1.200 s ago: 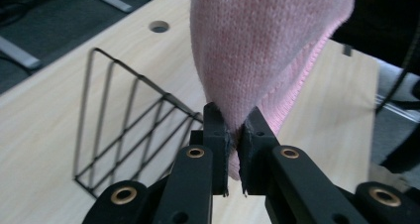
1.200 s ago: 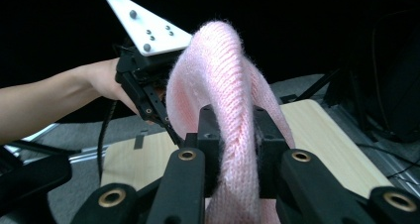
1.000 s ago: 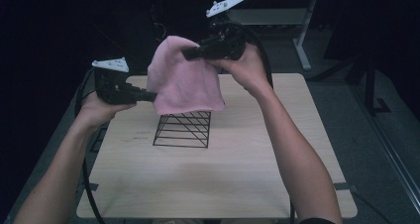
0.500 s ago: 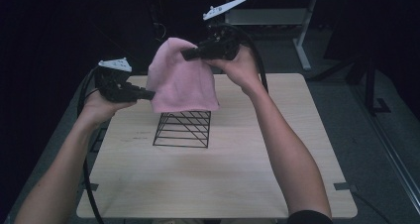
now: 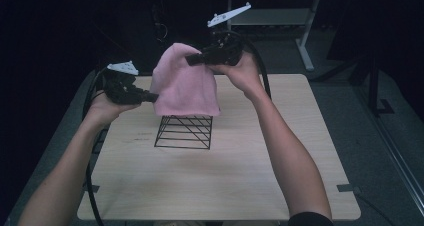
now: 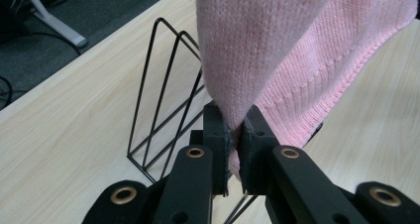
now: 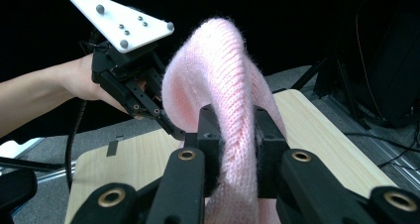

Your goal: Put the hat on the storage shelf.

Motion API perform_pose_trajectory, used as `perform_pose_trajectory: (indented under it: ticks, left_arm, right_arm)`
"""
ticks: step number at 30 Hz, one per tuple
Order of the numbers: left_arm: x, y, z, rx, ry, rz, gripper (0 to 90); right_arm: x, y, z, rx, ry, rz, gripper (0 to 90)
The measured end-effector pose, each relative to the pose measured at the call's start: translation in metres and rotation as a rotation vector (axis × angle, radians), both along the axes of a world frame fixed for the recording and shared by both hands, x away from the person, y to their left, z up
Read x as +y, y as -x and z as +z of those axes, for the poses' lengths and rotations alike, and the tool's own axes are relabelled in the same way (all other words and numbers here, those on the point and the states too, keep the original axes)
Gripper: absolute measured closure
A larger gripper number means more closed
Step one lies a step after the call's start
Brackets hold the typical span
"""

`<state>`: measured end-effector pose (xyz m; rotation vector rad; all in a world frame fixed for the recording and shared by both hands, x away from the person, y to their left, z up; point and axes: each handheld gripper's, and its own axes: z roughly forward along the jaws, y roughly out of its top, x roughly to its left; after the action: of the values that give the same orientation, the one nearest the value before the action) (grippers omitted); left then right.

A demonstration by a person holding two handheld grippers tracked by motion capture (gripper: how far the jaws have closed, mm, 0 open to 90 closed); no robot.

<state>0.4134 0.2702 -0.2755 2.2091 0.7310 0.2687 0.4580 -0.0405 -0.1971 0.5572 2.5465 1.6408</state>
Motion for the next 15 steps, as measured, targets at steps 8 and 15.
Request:
perform_pose_trajectory:
  ticks: [8,15]
  left_arm:
    - [-0.003,-0.002,-0.006,0.002,-0.028,-0.007,83.6]
    - [0.002,0.002,-0.009,0.0,-0.028,-0.002,83.6]
  right_arm:
    - [-0.003,-0.001,-0.011,0.015,-0.001,0.004,77.6]
    - [0.0,0.001,-0.014,0.02,-0.007,0.025,77.4]
